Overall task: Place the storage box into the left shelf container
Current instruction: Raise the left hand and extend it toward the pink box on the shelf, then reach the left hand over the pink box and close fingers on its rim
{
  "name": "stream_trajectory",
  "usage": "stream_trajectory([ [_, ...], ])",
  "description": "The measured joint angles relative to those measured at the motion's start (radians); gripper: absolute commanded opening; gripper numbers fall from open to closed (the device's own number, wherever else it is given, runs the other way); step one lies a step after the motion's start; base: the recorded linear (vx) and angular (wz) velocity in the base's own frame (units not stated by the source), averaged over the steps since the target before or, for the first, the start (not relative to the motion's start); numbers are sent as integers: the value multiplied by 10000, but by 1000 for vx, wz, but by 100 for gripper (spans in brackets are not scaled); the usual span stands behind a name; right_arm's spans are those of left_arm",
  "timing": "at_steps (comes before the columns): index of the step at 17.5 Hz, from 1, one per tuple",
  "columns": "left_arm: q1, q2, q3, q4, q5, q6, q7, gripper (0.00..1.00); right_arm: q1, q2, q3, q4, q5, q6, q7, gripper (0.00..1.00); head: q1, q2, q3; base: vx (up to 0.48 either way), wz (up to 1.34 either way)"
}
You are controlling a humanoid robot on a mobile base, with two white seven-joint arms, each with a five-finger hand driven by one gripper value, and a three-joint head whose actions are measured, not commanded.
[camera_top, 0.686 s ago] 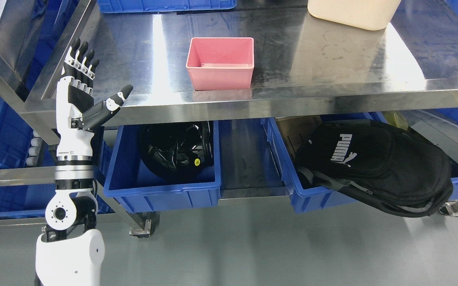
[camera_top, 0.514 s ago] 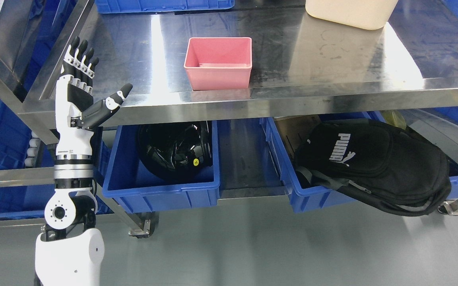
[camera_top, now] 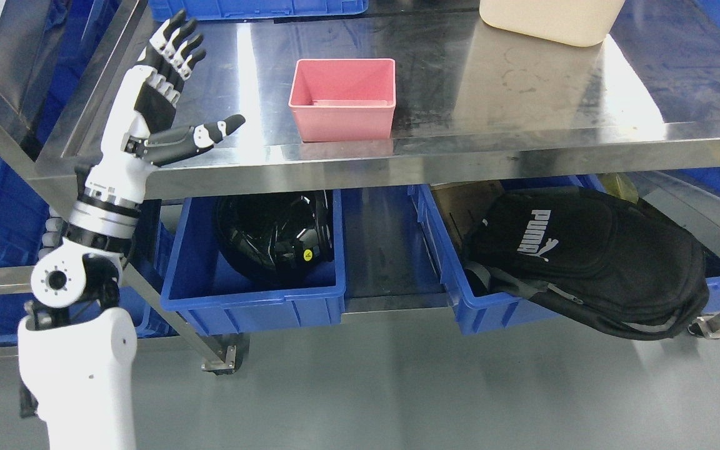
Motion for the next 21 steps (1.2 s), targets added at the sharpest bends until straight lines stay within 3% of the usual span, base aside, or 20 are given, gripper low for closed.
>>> stream_trajectory([
  [3,-1315,586,-442,682,-710,230,-1579,100,0,0,0,0,0,0,0,100,0,0,0,0,0],
  [7,-2591,1051,-1519,1730,-1699,285,-2389,99,0,0,0,0,0,0,0,100,0,0,0,0,0],
  [14,-4079,891,-3173,3484,-3504,180,-3122,96,-1,0,0,0,0,0,0,100,0,0,0,0,0],
  [17,-4432,655,-3639,4158,-4292,176,-3194,91,-1,0,0,0,0,0,0,100,0,0,0,0,0],
  [21,-4795,311,-4128,5034,-5228,174,-3233,74,-1,0,0,0,0,0,0,100,0,0,0,0,0],
])
